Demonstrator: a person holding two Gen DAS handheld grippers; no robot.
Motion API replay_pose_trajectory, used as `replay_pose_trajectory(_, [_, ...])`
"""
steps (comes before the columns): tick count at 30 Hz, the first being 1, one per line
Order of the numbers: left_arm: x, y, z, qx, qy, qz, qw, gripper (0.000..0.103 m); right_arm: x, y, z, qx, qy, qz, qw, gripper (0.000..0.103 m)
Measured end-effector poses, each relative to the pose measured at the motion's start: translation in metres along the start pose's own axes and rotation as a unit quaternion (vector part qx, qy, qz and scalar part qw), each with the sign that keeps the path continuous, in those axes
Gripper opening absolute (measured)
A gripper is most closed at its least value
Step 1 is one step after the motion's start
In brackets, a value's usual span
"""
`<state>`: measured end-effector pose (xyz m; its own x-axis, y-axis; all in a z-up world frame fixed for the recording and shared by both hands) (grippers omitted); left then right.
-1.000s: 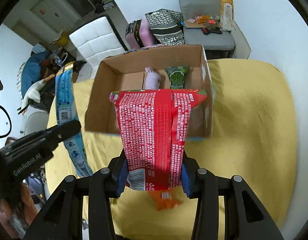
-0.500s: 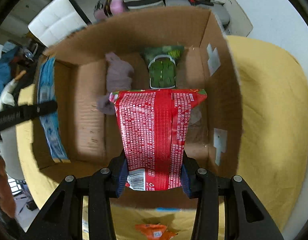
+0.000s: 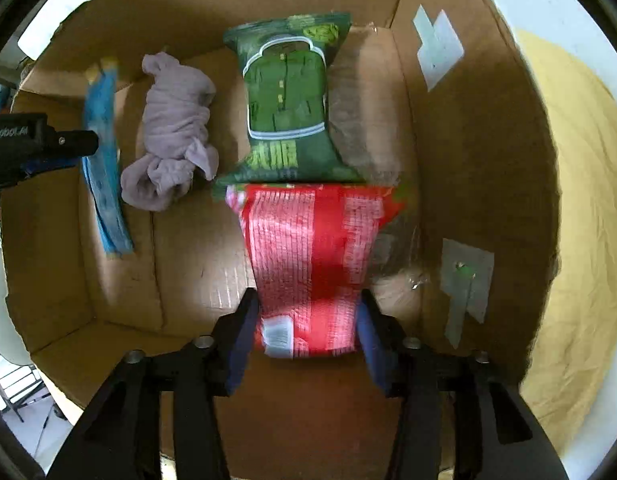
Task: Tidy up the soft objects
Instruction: 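Lower the blue stick and red bag into the box and release both, then grasp the tissue pack with the left tool while the right tool grasps the orange bag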
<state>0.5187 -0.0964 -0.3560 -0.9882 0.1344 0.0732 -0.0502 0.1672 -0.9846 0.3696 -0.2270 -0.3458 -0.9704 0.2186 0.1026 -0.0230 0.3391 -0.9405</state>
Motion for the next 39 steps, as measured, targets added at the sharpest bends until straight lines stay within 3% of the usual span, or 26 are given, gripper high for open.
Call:
replay_pose_trajectory(4, [0.005, -0.005, -0.005, 0.003, -0.01, 0.008, 0.9999, 0.03, -0.007, -0.011, -0.004, -0.003, -0.006, 0.016, 1.0, 0.066])
replay_pose_trajectory(8, [0.014, -0.015, -0.011, -0.005, -0.014, 0.026, 0.9996, 0.034, -0.011, -0.023, -0.01, -0.001, -0.013, 0.03, 0.999, 0.081])
replay_pose_trajectory(11, [0.028, -0.027, -0.021, -0.008, -0.029, 0.045, 0.9985, 0.047, -0.013, -0.033, -0.015, 0.004, -0.018, 0.041, 0.999, 0.085])
replay_pose_trajectory(13, [0.037, -0.034, -0.027, -0.013, -0.035, 0.058, 0.9977, 0.071, -0.012, -0.037, -0.019, 0.004, -0.021, 0.049, 0.999, 0.099])
replay_pose_trajectory(15, [0.049, -0.037, -0.032, -0.02, -0.035, 0.062, 0.9973, 0.083, -0.003, -0.044, -0.028, 0.002, -0.026, 0.06, 0.998, 0.103])
replay_pose_trajectory(20, [0.076, -0.047, -0.041, -0.014, -0.046, 0.081, 0.9955, 0.096, 0.009, -0.056, -0.038, 0.007, -0.032, 0.074, 0.997, 0.103])
replay_pose_trajectory(30, [0.128, -0.089, -0.042, -0.032, -0.056, 0.152, 0.9863, 0.101, 0.037, -0.086, -0.042, 0.042, -0.047, 0.115, 0.991, 0.103])
replay_pose_trajectory(39, [0.168, -0.144, -0.044, -0.043, -0.063, 0.215, 0.9735, 0.101, 0.076, -0.145, -0.056, 0.037, -0.066, 0.161, 0.984, 0.103])
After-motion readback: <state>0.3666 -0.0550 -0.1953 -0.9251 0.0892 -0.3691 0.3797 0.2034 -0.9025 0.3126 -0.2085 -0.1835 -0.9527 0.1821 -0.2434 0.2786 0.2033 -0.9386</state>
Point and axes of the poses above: each gripper's, at about its wrist camera, not at the fingertips, and y roughly the way its jaws point, z to its right, x to its underside, the point moved 2 cm from there along y, roughly the way its jaws point, and after that the axes turned 15 degrees about -x, right-handed, at the moved point
